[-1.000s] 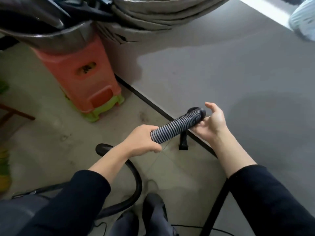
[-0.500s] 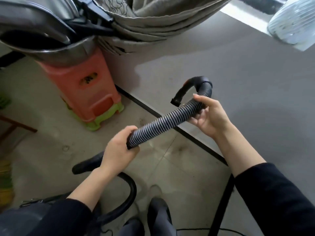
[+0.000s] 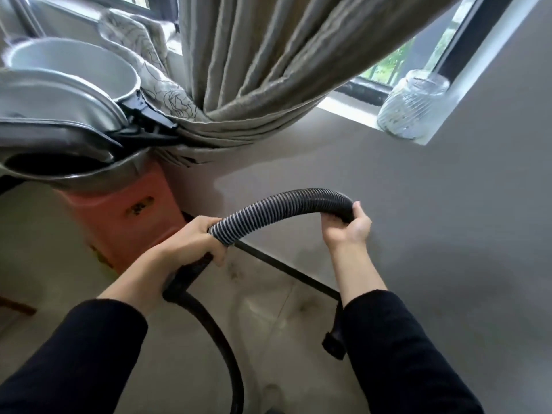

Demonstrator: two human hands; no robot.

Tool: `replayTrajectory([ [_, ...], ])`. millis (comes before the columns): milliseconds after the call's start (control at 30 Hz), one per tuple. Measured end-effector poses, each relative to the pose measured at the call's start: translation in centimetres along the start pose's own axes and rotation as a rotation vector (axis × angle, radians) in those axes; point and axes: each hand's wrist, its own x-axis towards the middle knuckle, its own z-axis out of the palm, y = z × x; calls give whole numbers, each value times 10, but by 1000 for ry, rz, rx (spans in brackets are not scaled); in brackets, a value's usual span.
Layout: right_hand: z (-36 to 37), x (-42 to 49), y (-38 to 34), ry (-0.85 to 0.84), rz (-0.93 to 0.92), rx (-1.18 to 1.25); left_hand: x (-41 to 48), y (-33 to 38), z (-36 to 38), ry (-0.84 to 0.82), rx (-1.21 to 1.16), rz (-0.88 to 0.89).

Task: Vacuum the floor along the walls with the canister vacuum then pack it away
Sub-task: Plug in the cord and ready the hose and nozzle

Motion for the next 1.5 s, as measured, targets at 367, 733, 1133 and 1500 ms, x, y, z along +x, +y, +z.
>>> replayTrajectory([
  [367, 83, -63, -27, -168, -341, -544, 24, -33, 38, -222, -14, -92],
  [733, 109, -90, -51, -395, -120, 7, 7, -13, 47, -600, -291, -119],
  [1133, 80, -73, 24, 1, -264, -496, -8, -19, 144, 566, 78, 254],
  [1500, 78, -53, 5, -105, -490, -1238, -5, -5, 122, 13, -357, 46],
])
